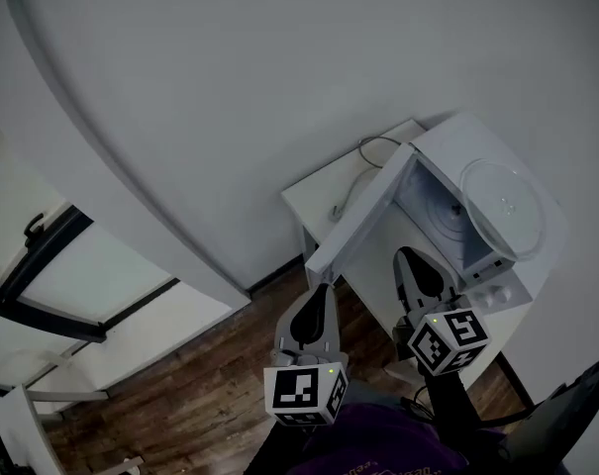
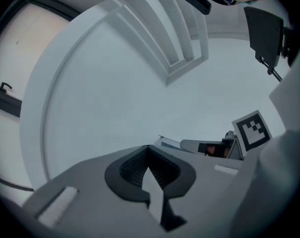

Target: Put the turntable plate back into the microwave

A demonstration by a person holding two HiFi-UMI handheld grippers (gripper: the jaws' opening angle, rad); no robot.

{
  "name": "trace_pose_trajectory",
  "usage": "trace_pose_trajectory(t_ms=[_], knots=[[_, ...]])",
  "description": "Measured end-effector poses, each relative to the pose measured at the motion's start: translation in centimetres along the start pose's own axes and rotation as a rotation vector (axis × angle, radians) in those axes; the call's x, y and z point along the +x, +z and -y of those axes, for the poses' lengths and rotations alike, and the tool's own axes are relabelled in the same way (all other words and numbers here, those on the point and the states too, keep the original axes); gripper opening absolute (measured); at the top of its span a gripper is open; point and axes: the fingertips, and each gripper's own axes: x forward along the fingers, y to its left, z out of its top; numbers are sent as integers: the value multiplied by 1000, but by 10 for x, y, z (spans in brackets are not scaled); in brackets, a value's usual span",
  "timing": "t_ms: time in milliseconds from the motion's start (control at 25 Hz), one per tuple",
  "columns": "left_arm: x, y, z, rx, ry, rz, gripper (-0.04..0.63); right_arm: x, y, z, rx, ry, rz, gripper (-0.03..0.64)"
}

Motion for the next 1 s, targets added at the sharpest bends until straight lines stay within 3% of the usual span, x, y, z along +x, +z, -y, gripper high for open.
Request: trace_pose_trajectory(t_ms=[480, 1000], knots=[[70, -6, 68, 29, -262, -46, 8, -21, 2, 68, 49, -182, 41, 12], [107, -17, 143, 71, -545, -138, 8, -97, 14, 134, 82, -519, 110, 12]])
